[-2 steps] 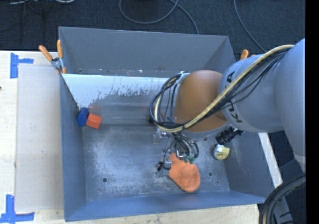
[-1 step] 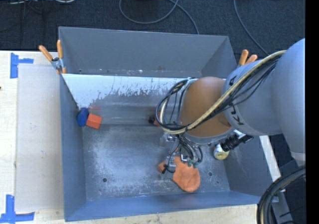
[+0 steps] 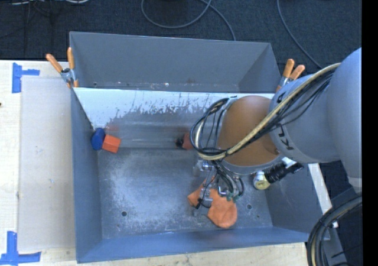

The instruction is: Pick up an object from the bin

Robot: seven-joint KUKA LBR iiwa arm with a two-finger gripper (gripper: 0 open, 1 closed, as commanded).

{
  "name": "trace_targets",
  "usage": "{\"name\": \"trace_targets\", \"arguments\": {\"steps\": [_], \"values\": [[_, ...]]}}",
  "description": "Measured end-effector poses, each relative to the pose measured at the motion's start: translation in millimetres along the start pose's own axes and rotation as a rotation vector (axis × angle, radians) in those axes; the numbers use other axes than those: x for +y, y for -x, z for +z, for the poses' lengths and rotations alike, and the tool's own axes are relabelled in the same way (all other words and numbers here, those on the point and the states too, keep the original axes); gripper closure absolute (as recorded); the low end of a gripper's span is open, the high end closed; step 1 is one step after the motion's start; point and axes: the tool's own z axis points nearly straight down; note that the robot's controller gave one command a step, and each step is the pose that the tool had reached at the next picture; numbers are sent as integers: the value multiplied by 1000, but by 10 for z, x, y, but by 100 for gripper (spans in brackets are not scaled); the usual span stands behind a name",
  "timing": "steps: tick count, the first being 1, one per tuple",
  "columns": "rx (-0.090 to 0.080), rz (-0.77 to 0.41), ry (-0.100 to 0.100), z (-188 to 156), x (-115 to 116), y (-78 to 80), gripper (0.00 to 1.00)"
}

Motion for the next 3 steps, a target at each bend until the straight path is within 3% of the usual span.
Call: {"name": "trace_targets", "arguments": {"steps": [1,3], "values": [[1,12,-9,52,-329,45,0],[4,74,-7,34,-789,9,0]]}}
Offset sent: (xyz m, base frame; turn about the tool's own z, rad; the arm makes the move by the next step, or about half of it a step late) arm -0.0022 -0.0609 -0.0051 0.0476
